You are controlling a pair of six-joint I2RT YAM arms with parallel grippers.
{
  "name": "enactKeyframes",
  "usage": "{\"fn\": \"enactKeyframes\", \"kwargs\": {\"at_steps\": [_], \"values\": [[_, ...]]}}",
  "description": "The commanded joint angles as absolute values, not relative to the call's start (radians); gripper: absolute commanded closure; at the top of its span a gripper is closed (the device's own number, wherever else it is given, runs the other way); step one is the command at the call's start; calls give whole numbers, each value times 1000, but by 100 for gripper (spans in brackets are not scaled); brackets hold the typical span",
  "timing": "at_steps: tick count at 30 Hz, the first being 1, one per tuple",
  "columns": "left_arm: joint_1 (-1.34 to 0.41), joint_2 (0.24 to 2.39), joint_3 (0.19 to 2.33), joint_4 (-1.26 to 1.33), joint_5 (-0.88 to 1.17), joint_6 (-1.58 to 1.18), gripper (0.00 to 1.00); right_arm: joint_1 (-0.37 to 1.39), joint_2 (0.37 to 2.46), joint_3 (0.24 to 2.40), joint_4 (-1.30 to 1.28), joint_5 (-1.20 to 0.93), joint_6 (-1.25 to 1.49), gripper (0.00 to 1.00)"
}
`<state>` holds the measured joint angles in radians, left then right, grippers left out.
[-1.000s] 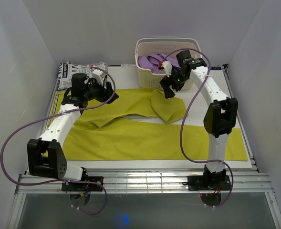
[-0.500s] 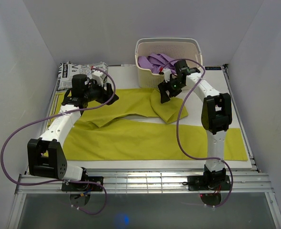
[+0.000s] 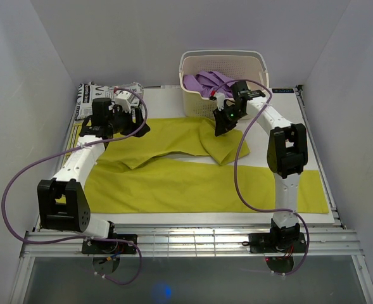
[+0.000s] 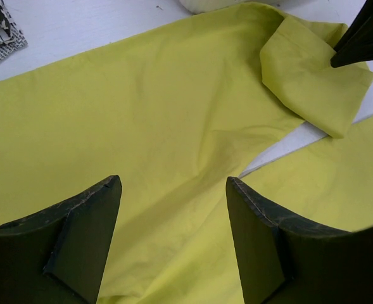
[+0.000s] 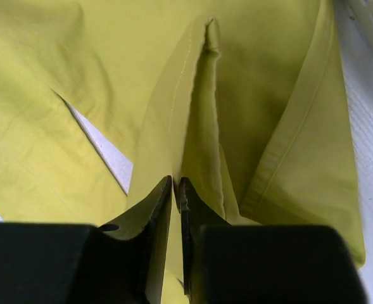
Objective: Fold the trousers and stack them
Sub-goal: Flatten the trousers out
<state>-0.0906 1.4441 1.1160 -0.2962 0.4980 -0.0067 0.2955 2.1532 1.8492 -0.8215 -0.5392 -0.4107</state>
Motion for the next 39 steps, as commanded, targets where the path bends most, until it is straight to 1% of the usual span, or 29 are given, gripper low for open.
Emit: {"fn": "enactKeyframes", "kwargs": {"at_steps": [1, 2, 6, 7, 10, 11, 13, 14, 16, 17, 20, 23, 27, 31, 32, 33, 34, 35, 36, 38, 39], "values": [[-87, 1404, 1175, -321, 485, -12, 22, 290, 2117, 1856, -856, -557, -417, 86], [-86, 1399, 1175, -327, 479, -9, 22, 290, 2111, 1862, -856, -545, -417, 92], [-72, 1367, 1161, -337, 465, -3, 22, 261, 2045, 1856, -861, -515, -422, 92], [-69, 1364, 1160, -342, 460, -3, 22, 246, 2002, 1856, -865, -512, -425, 92], [-40, 1368, 1163, -379, 411, 37, 22, 154, 1897, 1848, -871, -457, -443, 92], [-26, 1371, 1164, -394, 405, 43, 22, 90, 1872, 1848, -871, -404, -454, 92], [-2, 1382, 1167, -408, 377, 55, 22, 20, 1809, 1850, -871, -344, -511, 92], [44, 1397, 1169, -426, 370, 61, 22, -59, 1793, 1847, -871, -286, -535, 92], [66, 1417, 1180, -442, 345, 77, 22, -127, 1772, 1839, -870, -240, -613, 92], [75, 1428, 1183, -452, 341, 84, 22, -193, 1772, 1833, -868, -204, -641, 92], [104, 1476, 1187, -468, 325, 101, 22, -297, 1793, 1813, -853, -143, -725, 92], [115, 1517, 1183, -472, 304, 120, 22, -357, 1821, 1769, -778, -69, -776, 92], [127, 1555, 1178, -468, 276, 143, 22, -391, 1868, 1733, -683, 29, -795, 92], [143, 1582, 1180, -471, 247, 163, 22, -390, 1923, 1738, -673, 29, -785, 92], [147, 1591, 1184, -472, 244, 167, 22, -381, 1933, 1743, -683, 41, -785, 87], [155, 1597, 1190, -477, 239, 179, 21, -376, 1942, 1746, -699, 55, -787, 80], [161, 1601, 1196, -485, 238, 184, 21, -371, 1951, 1746, -710, 63, -790, 70], [166, 1608, 1203, -501, 236, 190, 20, -371, 1951, 1744, -716, 72, -792, 43], [175, 1618, 1216, -509, 238, 202, 19, -371, 1947, 1737, -732, 72, -793, 32], [182, 1623, 1230, -541, 238, 216, 18, -371, 1908, 1724, -764, 26, -807, 20], [190, 1623, 1239, -552, 242, 233, 18, -371, 1887, 1704, -816, 3, -834, 20]]}}
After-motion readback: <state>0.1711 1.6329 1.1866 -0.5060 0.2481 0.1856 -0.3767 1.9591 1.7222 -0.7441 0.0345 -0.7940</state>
